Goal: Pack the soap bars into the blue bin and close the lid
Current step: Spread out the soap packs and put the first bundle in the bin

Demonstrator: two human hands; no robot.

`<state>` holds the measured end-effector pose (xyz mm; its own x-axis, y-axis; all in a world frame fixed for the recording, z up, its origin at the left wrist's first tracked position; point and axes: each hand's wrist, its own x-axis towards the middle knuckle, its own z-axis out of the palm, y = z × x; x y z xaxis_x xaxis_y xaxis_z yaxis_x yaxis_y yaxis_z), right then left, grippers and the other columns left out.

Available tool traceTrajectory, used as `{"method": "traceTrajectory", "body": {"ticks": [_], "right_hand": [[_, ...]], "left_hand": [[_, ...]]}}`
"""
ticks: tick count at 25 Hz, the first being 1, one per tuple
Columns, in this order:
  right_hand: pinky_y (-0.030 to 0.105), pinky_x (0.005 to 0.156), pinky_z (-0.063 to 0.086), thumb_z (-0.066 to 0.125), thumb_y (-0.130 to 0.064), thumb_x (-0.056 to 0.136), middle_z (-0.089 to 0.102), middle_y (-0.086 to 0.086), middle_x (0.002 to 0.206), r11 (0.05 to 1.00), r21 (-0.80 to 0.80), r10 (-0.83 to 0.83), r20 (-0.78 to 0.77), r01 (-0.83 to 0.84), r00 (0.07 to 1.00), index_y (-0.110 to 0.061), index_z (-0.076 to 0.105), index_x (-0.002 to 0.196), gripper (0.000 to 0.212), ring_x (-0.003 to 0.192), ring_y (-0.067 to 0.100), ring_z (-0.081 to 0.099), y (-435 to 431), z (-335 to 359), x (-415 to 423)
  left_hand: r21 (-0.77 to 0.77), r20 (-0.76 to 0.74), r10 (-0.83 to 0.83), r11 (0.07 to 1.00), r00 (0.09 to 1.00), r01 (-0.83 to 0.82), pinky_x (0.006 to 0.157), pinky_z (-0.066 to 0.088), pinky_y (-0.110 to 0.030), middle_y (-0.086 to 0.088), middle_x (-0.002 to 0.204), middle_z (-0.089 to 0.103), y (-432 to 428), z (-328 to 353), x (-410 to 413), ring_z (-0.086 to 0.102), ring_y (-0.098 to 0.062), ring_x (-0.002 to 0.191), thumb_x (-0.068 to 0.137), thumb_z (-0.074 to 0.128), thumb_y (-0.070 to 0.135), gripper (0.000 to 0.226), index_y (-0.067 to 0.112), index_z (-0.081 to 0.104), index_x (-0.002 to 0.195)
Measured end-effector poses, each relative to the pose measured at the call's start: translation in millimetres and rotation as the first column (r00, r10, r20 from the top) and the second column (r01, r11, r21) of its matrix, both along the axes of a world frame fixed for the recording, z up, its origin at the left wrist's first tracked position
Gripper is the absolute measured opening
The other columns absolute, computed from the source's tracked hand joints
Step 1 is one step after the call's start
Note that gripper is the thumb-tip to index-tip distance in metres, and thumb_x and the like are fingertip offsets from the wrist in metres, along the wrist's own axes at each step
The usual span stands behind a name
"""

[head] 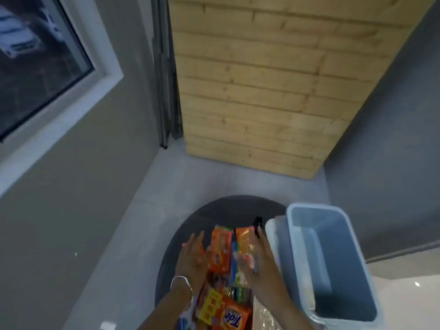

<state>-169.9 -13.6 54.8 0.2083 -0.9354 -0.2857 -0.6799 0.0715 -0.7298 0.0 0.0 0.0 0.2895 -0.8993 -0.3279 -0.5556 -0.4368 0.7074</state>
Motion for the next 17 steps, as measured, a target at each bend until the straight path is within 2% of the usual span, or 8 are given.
{"method": "traceTrajectory", "body": {"ticks": [4,8,10,11,12,14,15,17], "right_hand": [[0.032,0.117,0.014,0.014,-0.085,0.071,-0.019,-0.021,0.154,0.992,-0.064,0.093,-0.227,-0.111,0.969,-0.049,-0.019,0.140,0.084,0.148,0.011,0.002,11.4,-115.8,-8.3],[0.030,0.108,-0.023,-0.006,-0.088,0.065,-0.047,-0.023,0.142,0.951,-0.122,0.201,-0.458,-0.285,0.866,-0.051,-0.037,0.132,0.082,0.134,0.004,-0.042,4.1,-173.2,-20.3],[0.031,0.106,-0.021,-0.011,-0.090,0.058,-0.047,-0.021,0.142,0.943,-0.136,0.212,-0.457,-0.303,0.864,-0.050,-0.035,0.133,0.088,0.131,0.005,-0.045,1.7,-180.8,-20.8],[0.036,0.111,-0.010,-0.009,-0.090,0.060,-0.035,-0.015,0.151,0.933,-0.160,0.220,-0.453,-0.322,0.864,-0.046,-0.023,0.140,0.092,0.140,0.012,-0.032,1.5,-181.1,-20.0],[0.043,0.111,0.011,-0.006,-0.086,0.068,-0.008,-0.005,0.160,0.921,-0.165,0.243,-0.464,-0.353,0.852,-0.038,0.001,0.148,0.093,0.148,0.023,-0.005,2.0,-178.5,-17.8],[0.043,0.091,0.046,0.000,-0.072,0.085,0.045,0.007,0.147,0.909,-0.149,0.264,-0.518,-0.390,0.814,-0.025,0.045,0.138,0.084,0.130,0.033,0.046,4.0,-174.6,-14.9],[0.042,0.091,0.045,-0.005,-0.072,0.084,0.042,0.004,0.149,0.901,-0.133,0.284,-0.542,-0.414,0.791,-0.032,0.041,0.140,0.083,0.132,0.031,0.044,5.8,-174.6,-14.6],[0.038,0.109,0.011,-0.024,-0.082,0.059,-0.026,-0.018,0.153,0.866,-0.267,0.215,-0.563,-0.422,0.798,-0.059,-0.022,0.134,0.078,0.144,0.016,-0.016,2.7,-179.5,-13.1]], "left_hand": [[0.092,0.336,-0.265,0.964,0.904,0.248,0.115,-0.015,-0.043,0.018,0.152,-0.014,5.4,-100.3,-9.1,-0.018,-0.012,0.142,0.090,0.011,0.059,0.052,0.052,-0.012,0.137],[0.000,0.379,-0.265,0.958,0.887,0.286,0.113,-0.023,-0.042,0.030,0.146,-0.020,5.9,-145.7,-11.3,-0.024,-0.009,0.141,0.083,0.002,0.066,0.046,0.065,-0.021,0.123],[-0.012,0.353,-0.274,0.955,0.895,0.297,0.111,-0.023,-0.038,0.032,0.148,-0.018,1.0,-148.5,-10.1,-0.021,-0.008,0.142,0.078,-0.001,0.071,0.047,0.070,-0.013,0.124],[-0.032,0.341,-0.278,0.951,0.898,0.307,0.112,-0.021,-0.037,0.033,0.149,-0.017,0.6,-147.2,-10.9,-0.019,-0.006,0.142,0.075,-0.004,0.074,0.050,0.072,-0.010,0.124],[-0.047,0.329,-0.280,0.949,0.902,0.312,0.114,-0.017,-0.037,0.033,0.149,-0.016,2.1,-145.9,-12.4,-0.017,-0.004,0.143,0.071,-0.007,0.077,0.052,0.074,-0.007,0.123],[-0.094,0.285,-0.261,0.950,0.922,0.298,0.116,-0.011,-0.034,0.036,0.148,-0.014,5.4,-146.0,-13.2,-0.011,0.003,0.141,0.063,-0.009,0.081,0.051,0.081,-0.002,0.113],[-0.116,0.264,-0.264,0.946,0.928,0.303,0.116,-0.010,-0.031,0.038,0.147,-0.014,5.4,-146.0,-13.2,-0.008,0.007,0.139,0.062,-0.007,0.081,0.048,0.083,0.001,0.109],[-0.149,0.235,-0.277,0.937,0.932,0.317,0.115,-0.008,-0.028,0.039,0.145,-0.015,3.4,-147.4,-12.4,-0.005,0.011,0.136,0.063,-0.004,0.082,0.043,0.084,0.009,0.105]]}}
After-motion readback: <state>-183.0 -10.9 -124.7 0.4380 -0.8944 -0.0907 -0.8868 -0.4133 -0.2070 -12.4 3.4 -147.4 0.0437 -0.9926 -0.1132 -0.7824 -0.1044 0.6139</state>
